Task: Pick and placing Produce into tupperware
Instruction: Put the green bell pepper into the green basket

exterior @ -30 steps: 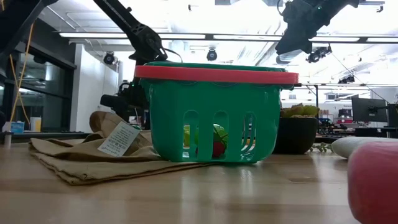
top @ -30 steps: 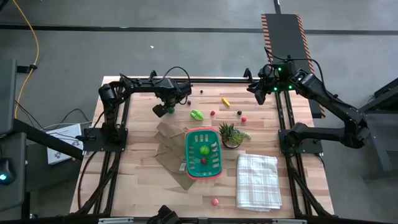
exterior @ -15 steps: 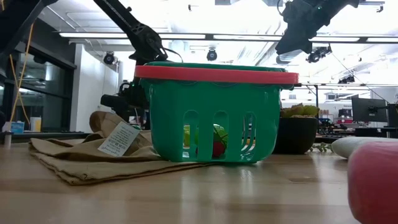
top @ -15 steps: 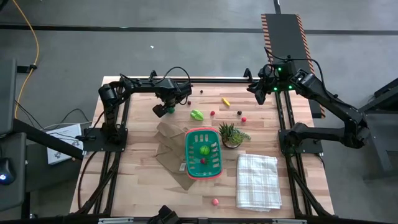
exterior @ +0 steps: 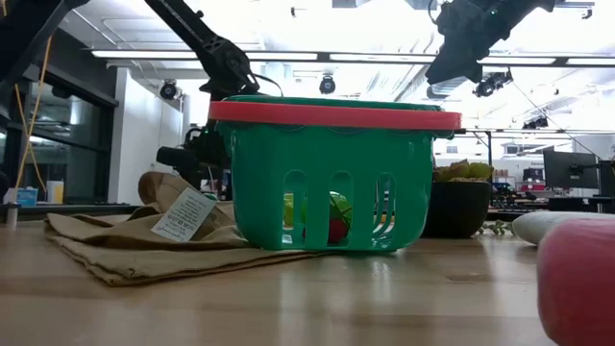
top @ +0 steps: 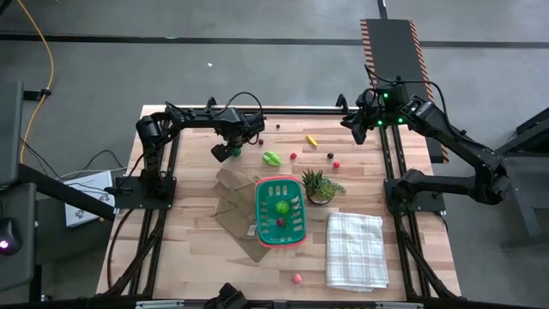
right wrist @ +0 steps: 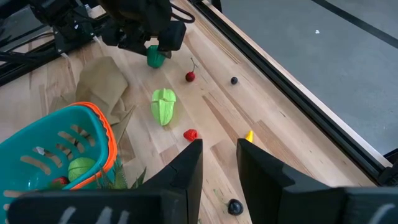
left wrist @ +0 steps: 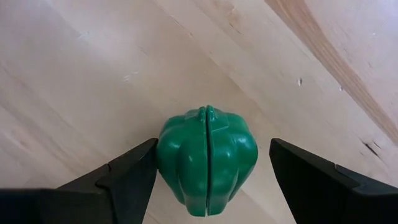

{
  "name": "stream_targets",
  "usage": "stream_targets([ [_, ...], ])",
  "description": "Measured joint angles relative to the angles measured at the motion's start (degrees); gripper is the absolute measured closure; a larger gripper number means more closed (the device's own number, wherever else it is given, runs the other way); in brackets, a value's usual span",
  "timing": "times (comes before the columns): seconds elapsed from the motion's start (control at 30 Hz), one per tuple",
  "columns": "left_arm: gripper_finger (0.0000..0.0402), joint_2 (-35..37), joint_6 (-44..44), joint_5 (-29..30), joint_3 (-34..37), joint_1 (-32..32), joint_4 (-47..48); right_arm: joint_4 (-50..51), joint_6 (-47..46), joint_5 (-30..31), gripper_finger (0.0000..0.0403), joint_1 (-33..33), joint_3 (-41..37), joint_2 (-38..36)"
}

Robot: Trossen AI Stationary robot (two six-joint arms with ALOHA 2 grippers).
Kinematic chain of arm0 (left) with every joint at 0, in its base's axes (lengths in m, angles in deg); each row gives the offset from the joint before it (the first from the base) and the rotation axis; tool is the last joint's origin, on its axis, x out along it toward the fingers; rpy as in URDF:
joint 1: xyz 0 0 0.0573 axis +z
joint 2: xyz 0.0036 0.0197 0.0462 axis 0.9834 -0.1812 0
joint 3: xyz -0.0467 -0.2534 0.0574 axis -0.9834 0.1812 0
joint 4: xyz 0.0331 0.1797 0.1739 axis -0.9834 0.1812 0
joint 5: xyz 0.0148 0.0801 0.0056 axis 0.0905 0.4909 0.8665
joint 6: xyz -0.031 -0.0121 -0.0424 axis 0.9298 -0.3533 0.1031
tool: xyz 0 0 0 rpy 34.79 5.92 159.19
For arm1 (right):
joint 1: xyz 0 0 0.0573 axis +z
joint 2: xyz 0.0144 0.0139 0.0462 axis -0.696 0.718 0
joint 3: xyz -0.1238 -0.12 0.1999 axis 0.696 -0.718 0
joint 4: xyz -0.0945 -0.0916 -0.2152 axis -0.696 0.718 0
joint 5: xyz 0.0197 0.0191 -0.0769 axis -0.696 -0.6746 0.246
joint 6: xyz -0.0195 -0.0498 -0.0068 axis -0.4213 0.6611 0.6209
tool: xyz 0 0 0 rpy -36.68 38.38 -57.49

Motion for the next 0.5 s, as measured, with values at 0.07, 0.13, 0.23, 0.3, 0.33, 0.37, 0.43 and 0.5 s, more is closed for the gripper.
stream_targets([
  [0.07, 0.0108, 0.00, 0.03, -0.26, 0.00, 0.05, -0.02, 0.00, 0.02, 0.00, 0.0313, -0.01, 0.00, 0.00],
  [0.13, 0.0108, 0.00, 0.02, -0.29, 0.00, 0.29, -0.02, 0.00, 0.02, 0.00, 0.0313, 0.00, 0.00, 0.00],
  [0.23, 0.0108, 0.00, -0.01, -0.26, 0.00, 0.31, -0.17, 0.00, 0.02, 0.00, 0.0313, -0.01, 0.00, 0.00],
  [0.3, 0.0108, 0.00, 0.01, -0.26, 0.00, 0.31, -0.15, 0.00, 0.02, 0.00, 0.0313, 0.01, 0.00, 0.00],
  [0.33, 0.0108, 0.00, 0.02, -0.28, 0.00, 0.31, -0.15, 0.00, 0.02, 0.00, 0.0313, 0.00, 0.00, 0.00],
  [0.37, 0.0108, 0.00, 0.03, -0.28, 0.00, 0.31, -0.13, -0.02, 0.02, 0.00, 0.0313, 0.01, 0.00, 0.00],
  [0.43, 0.0108, -0.38, 0.31, -0.66, -0.01, 0.31, -0.16, 0.00, 0.02, 0.00, 0.0313, 0.01, 0.00, 0.00],
  [0.5, 0.0108, -0.99, 0.27, -2.41, 0.05, 0.31, -0.26, -0.01, 0.02, 0.00, 0.0313, 0.01, 0.00, 0.00],
])
